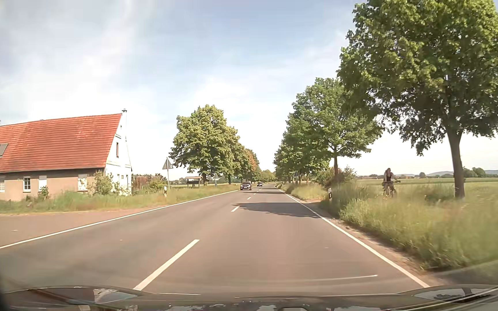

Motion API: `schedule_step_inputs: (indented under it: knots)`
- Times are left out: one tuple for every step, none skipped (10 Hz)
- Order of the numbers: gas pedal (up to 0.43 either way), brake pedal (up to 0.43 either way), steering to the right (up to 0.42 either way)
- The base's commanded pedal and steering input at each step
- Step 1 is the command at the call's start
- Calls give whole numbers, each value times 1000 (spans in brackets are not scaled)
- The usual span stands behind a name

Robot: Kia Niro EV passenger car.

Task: Follow the waypoints while adhering to traffic rules and regulations

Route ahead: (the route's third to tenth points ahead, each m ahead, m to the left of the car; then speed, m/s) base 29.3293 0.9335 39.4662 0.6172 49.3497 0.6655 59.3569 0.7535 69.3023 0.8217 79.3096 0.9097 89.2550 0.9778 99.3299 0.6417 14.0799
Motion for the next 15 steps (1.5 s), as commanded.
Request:
schedule_step_inputs:
  knots:
    - [150,0,1]
    - [150,0,1]
    - [150,0,0]
    - [150,0,0]
    - [150,0,0]
    - [150,0,-1]
    - [150,0,-1]
    - [150,0,-2]
    - [150,0,-2]
    - [150,0,-1]
    - [150,0,-2]
    - [150,0,-2]
    - [150,0,-2]
    - [150,0,-2]
    - [150,0,-1]
